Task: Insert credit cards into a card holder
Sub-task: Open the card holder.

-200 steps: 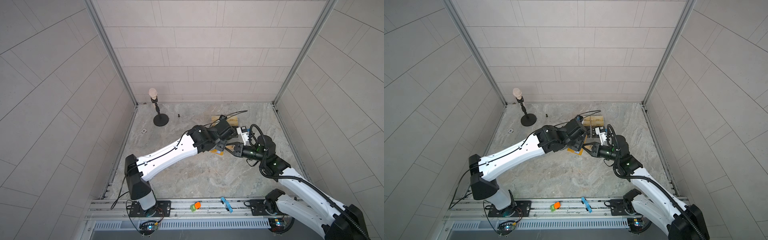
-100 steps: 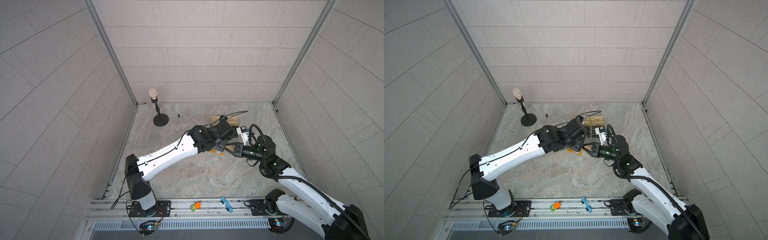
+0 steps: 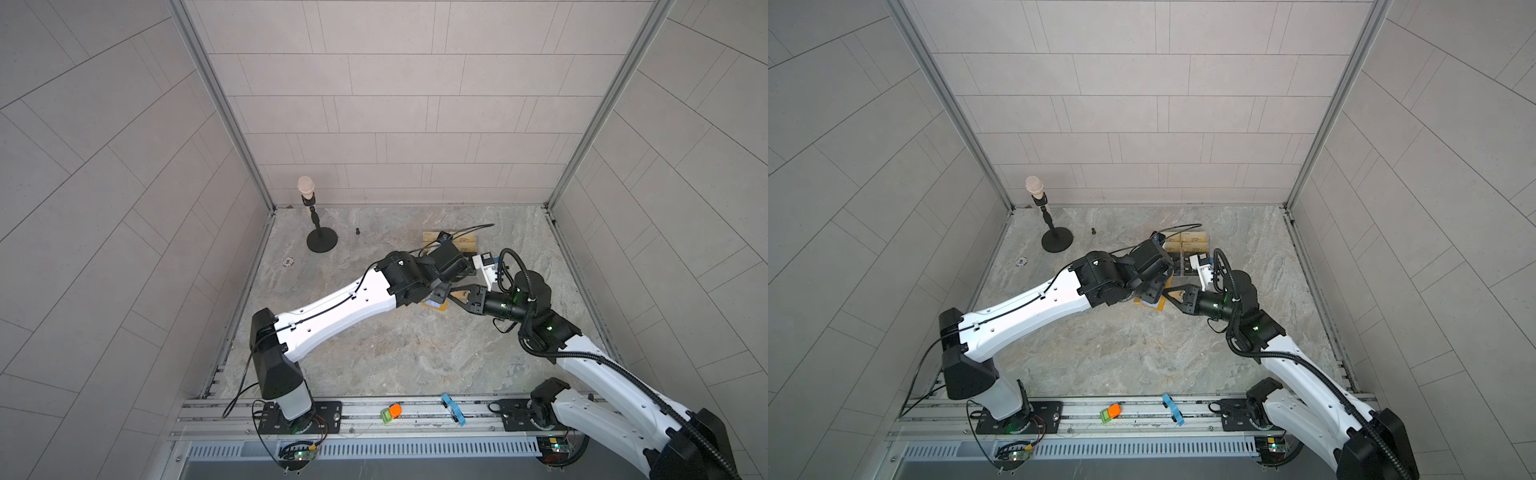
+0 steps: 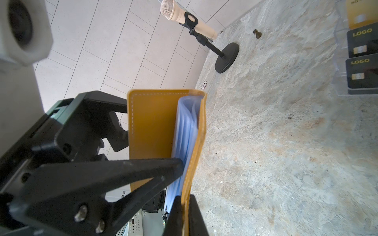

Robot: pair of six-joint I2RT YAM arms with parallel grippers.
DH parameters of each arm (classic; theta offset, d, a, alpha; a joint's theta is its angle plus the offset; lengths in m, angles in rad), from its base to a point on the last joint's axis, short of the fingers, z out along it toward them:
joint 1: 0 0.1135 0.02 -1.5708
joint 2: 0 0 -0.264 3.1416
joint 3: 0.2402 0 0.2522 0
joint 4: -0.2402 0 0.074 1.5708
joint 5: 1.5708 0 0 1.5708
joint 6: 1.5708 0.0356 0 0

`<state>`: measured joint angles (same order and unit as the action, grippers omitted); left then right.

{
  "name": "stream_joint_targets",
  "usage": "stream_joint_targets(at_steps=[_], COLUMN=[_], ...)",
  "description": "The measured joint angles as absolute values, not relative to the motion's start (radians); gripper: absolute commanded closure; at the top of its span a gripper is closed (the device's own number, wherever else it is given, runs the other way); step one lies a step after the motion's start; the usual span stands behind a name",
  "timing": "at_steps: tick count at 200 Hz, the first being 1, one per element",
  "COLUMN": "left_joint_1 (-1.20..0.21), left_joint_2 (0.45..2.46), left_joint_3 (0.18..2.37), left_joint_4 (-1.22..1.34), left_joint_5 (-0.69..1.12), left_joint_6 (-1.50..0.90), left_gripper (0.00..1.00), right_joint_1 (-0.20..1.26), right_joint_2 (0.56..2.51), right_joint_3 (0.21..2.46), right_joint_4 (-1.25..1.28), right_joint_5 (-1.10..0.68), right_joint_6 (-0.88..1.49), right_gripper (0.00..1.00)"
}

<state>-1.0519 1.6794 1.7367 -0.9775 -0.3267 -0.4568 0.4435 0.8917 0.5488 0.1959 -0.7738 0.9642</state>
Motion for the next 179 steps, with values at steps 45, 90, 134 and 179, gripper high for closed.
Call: stream_joint_targets(at_steps=[45,90,134,179], left_joint_1=[-1.049,-1.048,-1.036,-1.016], left_joint_2=[1.679,1.675,1.649,1.594], left_joint_3=[1.725,1.712,1.678,1.631], left_joint_4=[-0.987,-1.002,-1.0,-0.995], left_joint_5=[-0.357,-0.39,-0.39,-0.39], left_joint_6=[-0.459,-0.458,-0.458,-0.459], left_gripper=[0.36,0.36,0.35,0.34], right_joint_1=[0.443,0.444,0.444,0.444], right_joint_2=[0.891,0.89,0.89,0.89], right_joint_3=[0.549,0.549,0.549,0.549], right_joint_4=[0.189,0.19,0.189,0.189], right_joint_5=[-0.774,-0.774,-0.774,-0.773], right_joint_6=[0.964,0.964,0.964,0.964], right_gripper=[1.0,1.0,1.0,1.0])
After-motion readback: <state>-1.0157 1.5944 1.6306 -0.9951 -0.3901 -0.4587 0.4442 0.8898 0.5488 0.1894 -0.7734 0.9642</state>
